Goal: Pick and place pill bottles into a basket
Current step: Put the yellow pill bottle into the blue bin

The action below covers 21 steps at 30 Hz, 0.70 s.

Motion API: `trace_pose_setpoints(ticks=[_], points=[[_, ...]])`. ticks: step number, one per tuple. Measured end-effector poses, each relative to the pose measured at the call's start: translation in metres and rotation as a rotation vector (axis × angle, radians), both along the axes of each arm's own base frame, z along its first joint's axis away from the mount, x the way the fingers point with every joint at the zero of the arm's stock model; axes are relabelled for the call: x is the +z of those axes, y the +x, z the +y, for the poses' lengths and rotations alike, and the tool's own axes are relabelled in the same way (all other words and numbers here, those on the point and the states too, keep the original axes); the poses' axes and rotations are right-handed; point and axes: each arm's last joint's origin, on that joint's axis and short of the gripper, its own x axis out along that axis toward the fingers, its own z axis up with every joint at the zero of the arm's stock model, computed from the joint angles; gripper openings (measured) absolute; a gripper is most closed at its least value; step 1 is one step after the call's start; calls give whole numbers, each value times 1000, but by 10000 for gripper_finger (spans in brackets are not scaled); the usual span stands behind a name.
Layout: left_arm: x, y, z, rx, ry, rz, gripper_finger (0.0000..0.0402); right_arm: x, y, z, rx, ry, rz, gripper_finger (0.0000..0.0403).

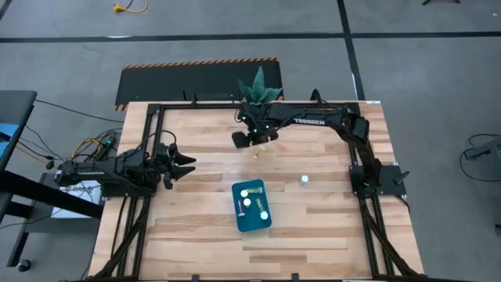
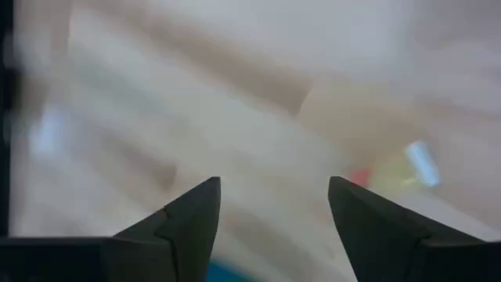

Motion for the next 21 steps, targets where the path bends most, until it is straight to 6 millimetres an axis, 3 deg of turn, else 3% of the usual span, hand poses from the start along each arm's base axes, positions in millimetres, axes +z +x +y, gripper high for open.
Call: trace_pose_setpoints(ticks=[3,6,10,13,16,21], points=[[0,0,0,0,0,0,186,2,6,1,-208,-31,-13,237],[0,0,0,0,0,0,186,8,18,6,-323,-41,-132,237],[0,0,0,0,0,0,186,15,29,12,-375,54,-251,230],[0,0,0,0,0,0,186,12,36,15,-300,67,-300,226],[0,0,0,0,0,0,186,9,38,21,-182,37,-296,225],[0,0,0,0,0,0,186,4,24,30,-397,-63,-104,225]])
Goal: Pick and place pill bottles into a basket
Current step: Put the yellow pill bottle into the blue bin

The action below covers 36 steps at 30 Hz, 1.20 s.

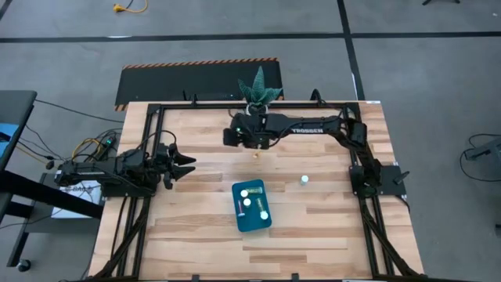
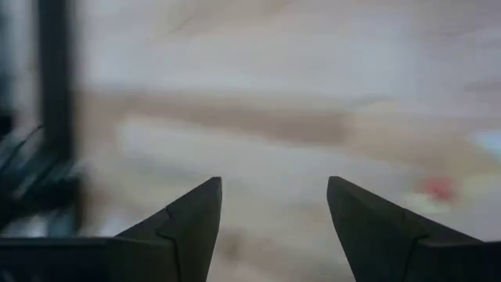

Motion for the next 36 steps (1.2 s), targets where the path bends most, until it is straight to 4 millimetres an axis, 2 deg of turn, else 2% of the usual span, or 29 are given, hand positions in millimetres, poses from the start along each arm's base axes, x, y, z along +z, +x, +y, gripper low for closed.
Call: trace_pose_setpoints(ticks=[3,8,15,22,32,36], points=[[0,0,0,0,0,0,186,-5,-11,-2,-164,3,105,225],[0,0,0,0,0,0,186,-8,-12,-4,-397,64,86,225],[0,0,0,0,0,0,186,-18,-30,5,-600,146,265,223],[0,0,0,0,0,0,186,-19,-32,8,-600,201,298,223],[0,0,0,0,0,0,186,-44,-34,10,-628,279,285,223],[0,0,0,0,0,0,186,-47,-33,7,-630,286,259,223]])
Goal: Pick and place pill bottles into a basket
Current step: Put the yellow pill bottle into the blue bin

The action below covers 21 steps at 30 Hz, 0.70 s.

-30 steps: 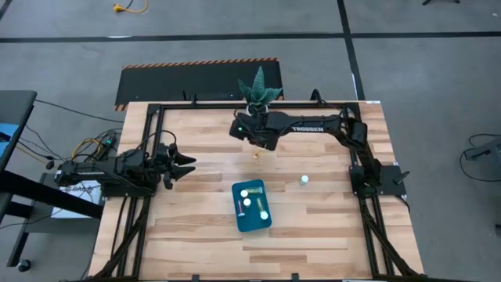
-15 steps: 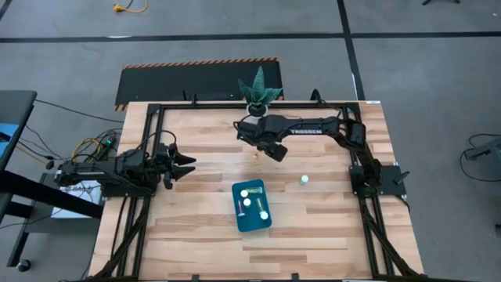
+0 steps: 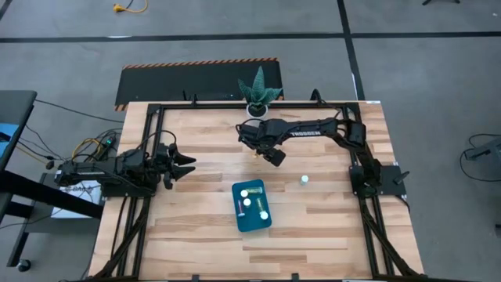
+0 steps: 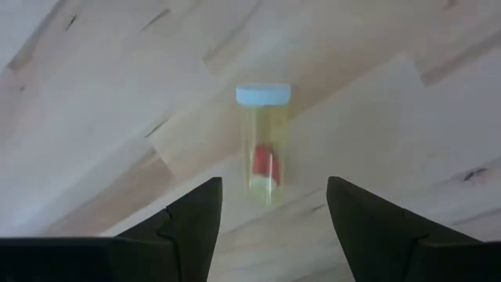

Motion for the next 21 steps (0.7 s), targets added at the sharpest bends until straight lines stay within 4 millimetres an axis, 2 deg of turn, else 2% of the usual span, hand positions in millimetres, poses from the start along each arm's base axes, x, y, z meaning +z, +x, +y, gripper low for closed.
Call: trace_pose_setpoints(ticks=[4,7,9,11,16,21], points=[[0,0,0,0,0,0,186,-17,2,-6,17,50,19,223],[0,0,0,0,0,0,186,-28,13,-10,41,56,-47,223],[0,0,0,0,0,0,186,-35,15,-10,29,57,-20,223],[0,0,0,0,0,1,186,-34,20,-10,29,54,-36,223],[0,0,0,0,0,1,186,-35,16,-13,36,47,8,215],[0,0,0,0,0,1,186,-35,13,-19,30,49,25,164]])
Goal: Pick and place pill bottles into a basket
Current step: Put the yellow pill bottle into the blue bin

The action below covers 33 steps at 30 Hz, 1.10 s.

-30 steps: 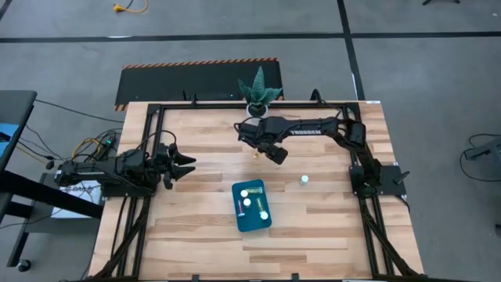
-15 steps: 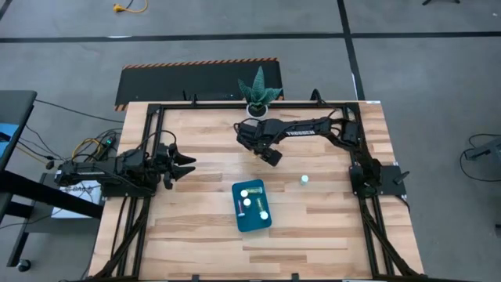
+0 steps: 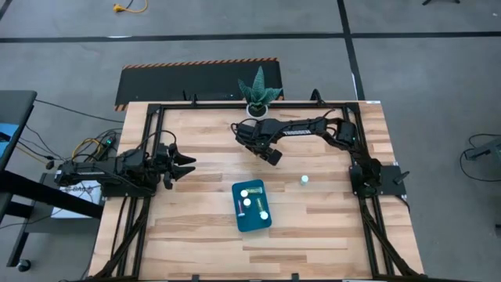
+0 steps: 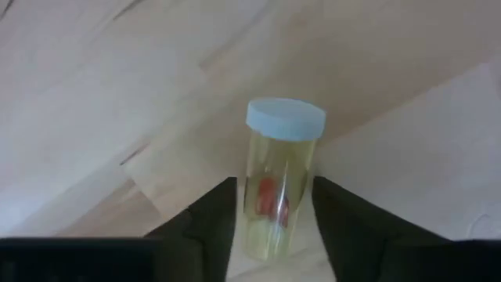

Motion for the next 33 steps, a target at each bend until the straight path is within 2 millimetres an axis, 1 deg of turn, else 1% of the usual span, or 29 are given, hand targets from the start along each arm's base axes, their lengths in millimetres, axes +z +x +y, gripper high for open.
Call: trace_pose_setpoints(ticks=[3,6,8,11,13,16,19,21,23,27,29,31,33], points=[[0,0,0,0,0,0,186,0,0,0,-1,-7,4,122],[0,0,0,0,0,0,186,0,-1,0,1,-8,8,89],[0,0,0,0,0,0,186,0,-1,0,25,-18,12,77],[0,0,0,0,0,0,186,4,-2,-1,74,-60,39,77],[0,0,0,0,0,0,186,17,1,0,130,-107,67,84],[0,0,0,0,0,0,186,44,7,3,247,-197,101,93],[0,0,0,0,0,0,186,74,15,13,352,-299,105,93],[0,0,0,0,0,0,186,98,19,26,428,-373,106,92],[0,0,0,0,0,0,186,122,21,44,495,-445,111,92],[0,0,0,0,0,0,186,164,20,92,625,-601,102,92],[0,0,0,0,0,0,186,178,16,117,690,-681,101,93],[0,0,0,0,0,0,186,191,6,142,747,-746,72,93],[0,0,0,0,0,0,186,198,-2,165,793,-818,77,93]])
